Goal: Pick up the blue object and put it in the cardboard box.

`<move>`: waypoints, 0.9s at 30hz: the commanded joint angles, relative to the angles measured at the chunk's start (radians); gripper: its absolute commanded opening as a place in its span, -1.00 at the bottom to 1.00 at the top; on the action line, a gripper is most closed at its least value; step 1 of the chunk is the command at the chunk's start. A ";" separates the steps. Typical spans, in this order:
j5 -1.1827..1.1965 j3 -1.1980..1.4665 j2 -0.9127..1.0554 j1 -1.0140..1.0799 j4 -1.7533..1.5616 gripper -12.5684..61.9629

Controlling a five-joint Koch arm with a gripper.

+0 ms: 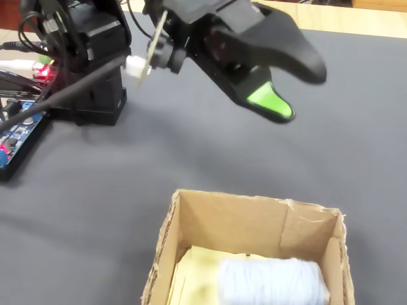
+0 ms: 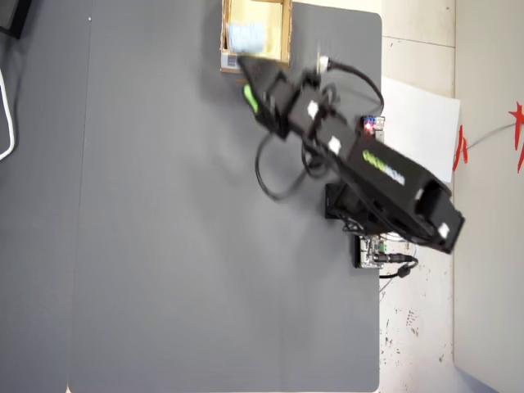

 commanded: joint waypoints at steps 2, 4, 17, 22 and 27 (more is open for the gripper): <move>0.075 0.020 0.129 -0.112 -0.127 0.19; 0.094 0.078 0.187 -0.176 -0.141 0.19; 0.319 0.334 0.261 -0.356 -0.147 0.28; 0.354 0.469 0.262 -0.356 -0.146 0.28; 0.365 0.575 0.261 -0.356 -0.146 0.28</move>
